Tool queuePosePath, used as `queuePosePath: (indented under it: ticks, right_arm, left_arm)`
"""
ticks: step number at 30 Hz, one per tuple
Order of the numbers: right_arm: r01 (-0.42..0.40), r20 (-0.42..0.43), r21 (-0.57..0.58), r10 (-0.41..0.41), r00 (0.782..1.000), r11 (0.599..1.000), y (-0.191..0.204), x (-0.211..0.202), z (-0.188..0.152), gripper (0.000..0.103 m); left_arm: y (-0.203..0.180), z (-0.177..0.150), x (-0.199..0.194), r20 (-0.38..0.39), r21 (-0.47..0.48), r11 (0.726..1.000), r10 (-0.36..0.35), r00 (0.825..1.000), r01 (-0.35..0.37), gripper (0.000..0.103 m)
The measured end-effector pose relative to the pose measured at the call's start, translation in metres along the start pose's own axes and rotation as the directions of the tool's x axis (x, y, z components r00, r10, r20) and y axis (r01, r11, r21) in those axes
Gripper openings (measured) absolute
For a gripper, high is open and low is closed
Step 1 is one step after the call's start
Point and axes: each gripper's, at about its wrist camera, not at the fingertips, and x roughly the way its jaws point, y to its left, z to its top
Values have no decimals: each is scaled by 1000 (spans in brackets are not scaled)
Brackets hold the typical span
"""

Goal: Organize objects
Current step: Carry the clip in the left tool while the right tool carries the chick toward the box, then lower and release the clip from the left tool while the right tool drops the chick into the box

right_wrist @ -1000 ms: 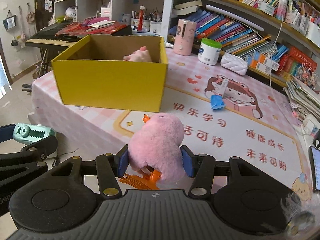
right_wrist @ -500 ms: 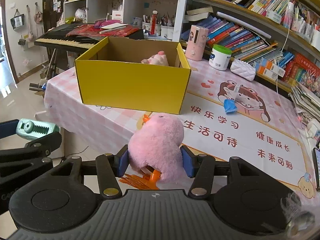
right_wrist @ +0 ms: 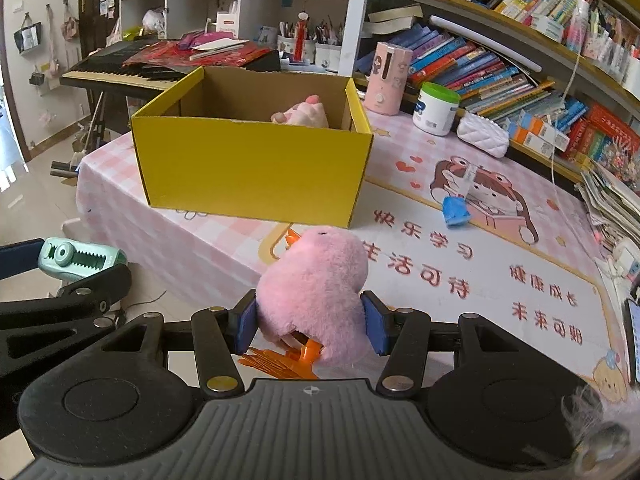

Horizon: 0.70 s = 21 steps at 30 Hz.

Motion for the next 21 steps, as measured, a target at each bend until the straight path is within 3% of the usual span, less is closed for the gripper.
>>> queuePosePath:
  ticks: [7, 14, 18, 21]
  right_arm:
    - [-32, 94, 0, 31, 995, 1000, -8, 14, 38, 51]
    - [-63, 283, 0, 60, 957, 998, -28, 25, 95, 51]
    - [-71, 345, -17, 72, 936, 997, -40, 41, 125, 51]
    - [-76, 352, -25, 80, 933, 997, -49, 56, 142, 51]
  left_arm:
    - [4, 35, 11, 89, -30, 998, 50, 995, -47, 70]
    - [5, 89, 31, 221, -31, 995, 98, 970, -93, 70]
    - [1, 113, 56, 238, -29, 993, 119, 964, -115, 70]
    - [-4, 123, 80, 211, -28, 992, 129, 969, -126, 70]
